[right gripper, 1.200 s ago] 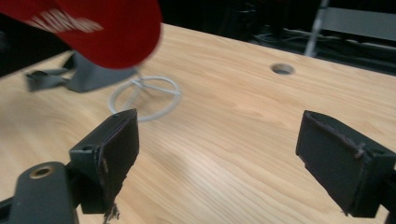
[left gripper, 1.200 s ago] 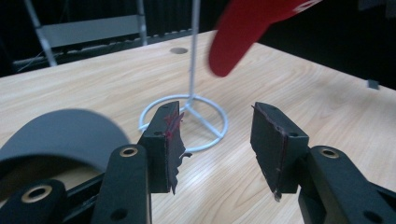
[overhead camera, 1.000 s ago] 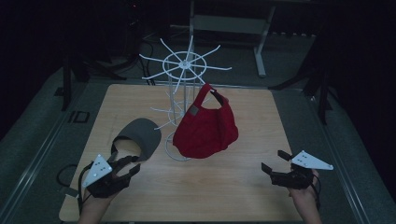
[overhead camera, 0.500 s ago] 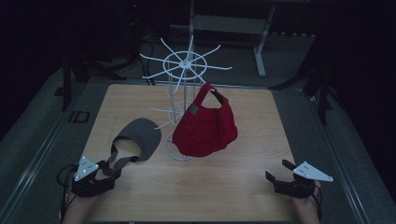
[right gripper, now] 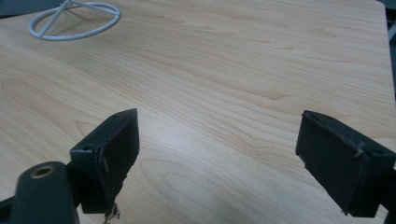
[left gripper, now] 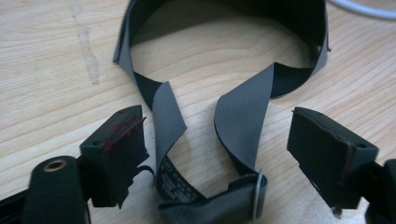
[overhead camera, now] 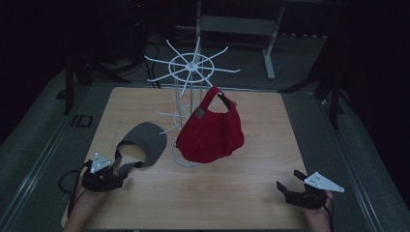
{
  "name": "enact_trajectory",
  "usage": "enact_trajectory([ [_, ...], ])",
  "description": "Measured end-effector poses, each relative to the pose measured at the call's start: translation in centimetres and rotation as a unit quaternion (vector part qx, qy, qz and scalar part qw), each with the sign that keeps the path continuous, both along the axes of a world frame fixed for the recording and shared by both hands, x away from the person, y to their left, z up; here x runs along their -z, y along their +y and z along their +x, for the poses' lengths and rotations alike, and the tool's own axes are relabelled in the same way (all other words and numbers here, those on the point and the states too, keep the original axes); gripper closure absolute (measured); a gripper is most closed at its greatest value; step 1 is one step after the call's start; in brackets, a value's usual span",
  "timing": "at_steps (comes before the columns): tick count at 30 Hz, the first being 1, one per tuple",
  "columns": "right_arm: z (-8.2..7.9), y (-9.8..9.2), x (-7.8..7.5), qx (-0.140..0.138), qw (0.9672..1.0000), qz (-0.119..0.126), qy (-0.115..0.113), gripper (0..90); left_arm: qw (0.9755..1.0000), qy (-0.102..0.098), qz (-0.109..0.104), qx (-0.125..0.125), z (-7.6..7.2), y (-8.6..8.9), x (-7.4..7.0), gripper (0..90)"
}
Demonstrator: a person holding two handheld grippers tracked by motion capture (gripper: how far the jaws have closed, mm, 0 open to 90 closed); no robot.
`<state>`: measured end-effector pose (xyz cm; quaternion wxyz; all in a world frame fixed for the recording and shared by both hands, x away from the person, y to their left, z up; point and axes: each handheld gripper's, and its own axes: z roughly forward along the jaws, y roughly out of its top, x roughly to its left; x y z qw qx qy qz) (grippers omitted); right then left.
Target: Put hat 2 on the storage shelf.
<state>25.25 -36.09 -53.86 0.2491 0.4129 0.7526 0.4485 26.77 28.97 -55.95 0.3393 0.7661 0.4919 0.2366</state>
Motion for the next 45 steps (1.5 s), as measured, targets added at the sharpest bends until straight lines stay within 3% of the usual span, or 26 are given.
enact_trajectory([
  [3, 0.1, -0.1, 0.1, 0.002, 1.0, 0.005, 0.001, 13.4, 0.9999, 0.008, 0.005, 0.01, 0.2, -0.3, 0.2, 28.8],
  [4, 0.2, -0.2, 0.1, 0.004, 0.9999, 0.008, 0.006, 13.4, 0.9997, 0.015, 0.016, 0.014, 0.3, -0.5, 0.4, 36.3],
  [6, 0.2, -0.3, 0.2, 0.006, 0.9999, 0.008, 0.005, 13.5, 0.9996, 0.016, 0.019, 0.015, 0.4, -0.6, 0.5, 38.7],
  [7, 0.2, -0.3, 0.4, 0.016, 0.9999, 0.005, 0.003, 14.0, 0.9995, 0.018, 0.016, 0.018, 0.4, -0.6, 0.5, 45.0],
  [9, 0.2, -0.3, 0.4, 0.019, 0.9998, -0.001, -0.001, 14.0, 0.9996, 0.022, 0.01, 0.014, 0.5, -0.6, 0.5, 47.9],
  [13, 0.2, -0.5, 0.7, 0.026, 0.9996, 0.0, -0.004, 14.0, 0.9996, 0.023, 0.014, 0.01, 0.5, -0.5, 0.3, 69.6],
  [16, 0.3, -0.6, 0.9, 0.035, 0.9994, -0.002, -0.001, 14.0, 0.9995, 0.015, 0.029, 0.0, 0.4, -0.5, 0.3, 86.9],
  [20, 0.4, -1.1, 1.2, 0.043, 0.9987, 0.026, 0.003, 14.0, 0.9998, -0.016, 0.011, -0.009, -0.1, -0.1, -0.6, 88.5],
  [24, 0.6, -1.4, 1.4, 0.053, 0.998, 0.031, 0.011, 14.0, 0.9984, -0.054, 0.0, -0.016, -0.5, 0.3, -2.4, 88.6],
  [27, 0.7, -1.2, 1.5, 0.065, 0.9976, 0.02, 0.011, 14.0, 0.9963, -0.084, 0.004, -0.018, -0.7, 0.3, -3.9, 88.7],
  [32, 0.9, -0.8, 1.7, 0.076, 0.9969, 0.003, 0.017, 13.6, 0.9917, -0.126, -0.012, -0.019, -1.0, 0.2, -6.1, 88.7],
  [36, 1.0, -0.8, 1.7, 0.097, 0.9952, -0.002, 0.008, 12.7, 0.9887, -0.147, -0.026, -0.013, -1.1, 0.0, -7.5, 88.7],
  [45, 0.7, -1.3, 1.7, 0.122, 0.9924, 0.016, 0.008, 12.8, 0.9829, -0.182, -0.032, -0.001, -0.9, -1.1, -10.4, 88.7],
])
